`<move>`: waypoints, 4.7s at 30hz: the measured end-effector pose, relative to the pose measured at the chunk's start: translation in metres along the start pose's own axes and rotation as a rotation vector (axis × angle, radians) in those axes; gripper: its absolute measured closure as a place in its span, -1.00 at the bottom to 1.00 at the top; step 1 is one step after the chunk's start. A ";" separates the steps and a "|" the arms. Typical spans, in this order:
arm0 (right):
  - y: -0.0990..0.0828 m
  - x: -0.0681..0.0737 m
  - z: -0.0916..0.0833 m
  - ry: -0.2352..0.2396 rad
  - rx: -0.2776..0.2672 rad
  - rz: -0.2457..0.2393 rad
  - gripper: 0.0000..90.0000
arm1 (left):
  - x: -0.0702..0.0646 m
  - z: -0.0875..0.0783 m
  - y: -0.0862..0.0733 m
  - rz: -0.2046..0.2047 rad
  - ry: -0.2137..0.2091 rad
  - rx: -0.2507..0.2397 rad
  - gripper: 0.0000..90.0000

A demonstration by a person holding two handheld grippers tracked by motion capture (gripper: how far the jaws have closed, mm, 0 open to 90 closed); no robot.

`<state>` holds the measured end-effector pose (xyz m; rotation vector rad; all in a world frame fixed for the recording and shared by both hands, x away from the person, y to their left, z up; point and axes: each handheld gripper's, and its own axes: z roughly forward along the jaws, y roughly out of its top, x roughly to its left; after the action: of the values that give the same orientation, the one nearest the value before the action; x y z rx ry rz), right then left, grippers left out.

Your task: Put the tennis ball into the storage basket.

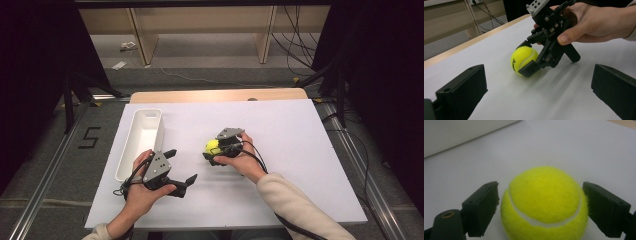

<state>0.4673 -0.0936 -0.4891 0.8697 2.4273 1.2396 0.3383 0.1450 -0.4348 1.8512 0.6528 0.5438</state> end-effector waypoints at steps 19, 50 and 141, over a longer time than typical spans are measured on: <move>-0.001 0.000 0.001 -0.020 0.000 0.005 -0.47 | 0.000 0.000 0.000 -0.001 -0.001 0.000 -1.00; 0.003 -0.004 -0.006 -0.023 -0.032 0.039 -0.41 | 0.000 0.000 0.000 0.002 -0.003 0.000 -1.00; 0.055 0.014 -0.035 0.039 -0.191 0.025 -0.41 | -0.002 0.000 -0.001 0.039 -0.010 0.002 -1.00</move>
<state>0.4603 -0.0822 -0.4233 0.8305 2.2863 1.4821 0.3368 0.1439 -0.4354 1.8706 0.6122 0.5595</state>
